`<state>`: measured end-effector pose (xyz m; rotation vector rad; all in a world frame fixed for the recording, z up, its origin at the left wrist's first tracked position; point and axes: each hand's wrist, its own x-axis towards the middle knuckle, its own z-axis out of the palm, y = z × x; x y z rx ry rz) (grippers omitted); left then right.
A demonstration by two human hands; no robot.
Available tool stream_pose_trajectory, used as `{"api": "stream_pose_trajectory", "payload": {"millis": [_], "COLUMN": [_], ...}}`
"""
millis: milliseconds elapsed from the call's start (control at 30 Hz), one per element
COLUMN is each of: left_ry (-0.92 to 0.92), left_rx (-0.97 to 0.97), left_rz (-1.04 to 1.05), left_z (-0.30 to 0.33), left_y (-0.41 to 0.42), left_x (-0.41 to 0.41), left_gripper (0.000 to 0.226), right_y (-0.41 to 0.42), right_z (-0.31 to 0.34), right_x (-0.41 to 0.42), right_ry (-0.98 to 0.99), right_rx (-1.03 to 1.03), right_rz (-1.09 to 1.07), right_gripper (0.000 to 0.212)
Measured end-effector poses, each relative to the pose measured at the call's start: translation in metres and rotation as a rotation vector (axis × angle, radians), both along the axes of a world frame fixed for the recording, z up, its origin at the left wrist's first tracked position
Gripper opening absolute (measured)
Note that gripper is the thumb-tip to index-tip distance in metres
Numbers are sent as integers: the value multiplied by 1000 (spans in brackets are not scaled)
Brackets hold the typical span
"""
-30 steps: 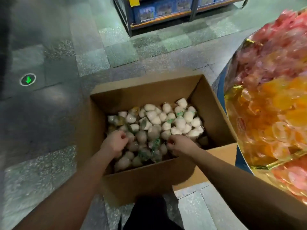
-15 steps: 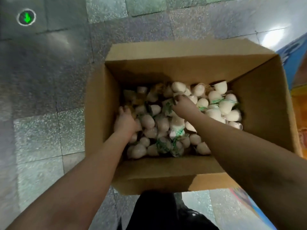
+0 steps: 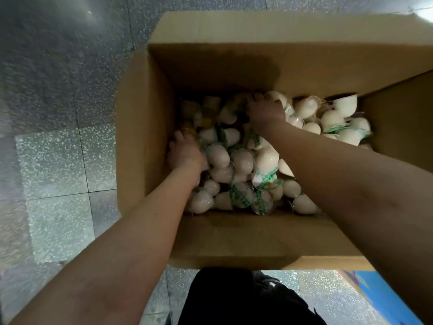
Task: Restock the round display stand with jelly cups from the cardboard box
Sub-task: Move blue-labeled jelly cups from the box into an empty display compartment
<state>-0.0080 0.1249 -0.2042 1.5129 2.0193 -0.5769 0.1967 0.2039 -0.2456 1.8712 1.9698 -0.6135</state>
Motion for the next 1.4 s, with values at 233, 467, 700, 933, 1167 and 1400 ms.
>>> {"api": "stream_pose_trajectory", "payload": {"millis": [233,467,700,933,1167,1400], "left_ry": [103,-267,-523,-620,-669,-860], "left_rx": [50,161,172,247,314,251], "left_rz": [-202,9,141,-139,-446,-809], "left_z": [9,47,98,161,227,293], "left_y": [-9,-50,-80,-97,-178,-320], "left_x": [1,-13,-16,48,171,298], "left_gripper": [52,62,68,65,75,66], "right_y": [0,-36,-111,-220,-387,-587], "right_z": [-4,16,86,181,252,317], "right_x": [-10,-6,22,91,169,250], "right_ry": [-75,-13,406,480,487,500], "right_rx": [-5,73,102,170,353,582], "right_rz": [-106,-145,-404,-639,-856,-1127], "right_gripper": [54,69,44,40,37,34]}}
